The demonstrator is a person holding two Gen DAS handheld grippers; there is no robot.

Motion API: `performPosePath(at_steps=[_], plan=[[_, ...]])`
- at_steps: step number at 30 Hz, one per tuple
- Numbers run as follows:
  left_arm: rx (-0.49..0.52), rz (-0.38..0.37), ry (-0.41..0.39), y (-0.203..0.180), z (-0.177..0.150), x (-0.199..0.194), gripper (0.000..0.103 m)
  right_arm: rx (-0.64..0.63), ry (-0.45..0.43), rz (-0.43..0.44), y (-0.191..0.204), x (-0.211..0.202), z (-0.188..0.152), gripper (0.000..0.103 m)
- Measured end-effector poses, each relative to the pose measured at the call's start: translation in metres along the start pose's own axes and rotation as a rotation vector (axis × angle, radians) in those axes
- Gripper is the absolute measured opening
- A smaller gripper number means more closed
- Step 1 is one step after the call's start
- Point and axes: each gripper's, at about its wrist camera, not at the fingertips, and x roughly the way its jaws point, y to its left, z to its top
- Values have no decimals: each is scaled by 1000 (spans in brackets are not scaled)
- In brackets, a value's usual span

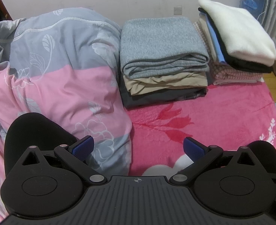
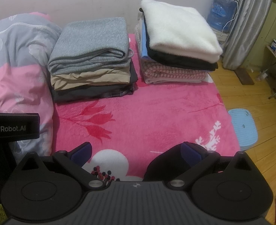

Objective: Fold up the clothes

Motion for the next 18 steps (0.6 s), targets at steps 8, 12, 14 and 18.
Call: performPosePath(at_steps=[8, 12, 14, 18], plan=[[4, 0, 5, 0, -1, 1, 102, -3, 4, 2, 1, 1, -1, 103], [1, 2, 6, -1, -1, 0, 102, -3, 5, 3, 1, 2, -1, 103], [0, 2, 9, -1, -1, 1, 102, -3, 6, 3, 1, 2, -2, 103], [0, 1, 11, 0, 0, 2, 102, -1, 9, 5, 1, 3, -2, 103]])
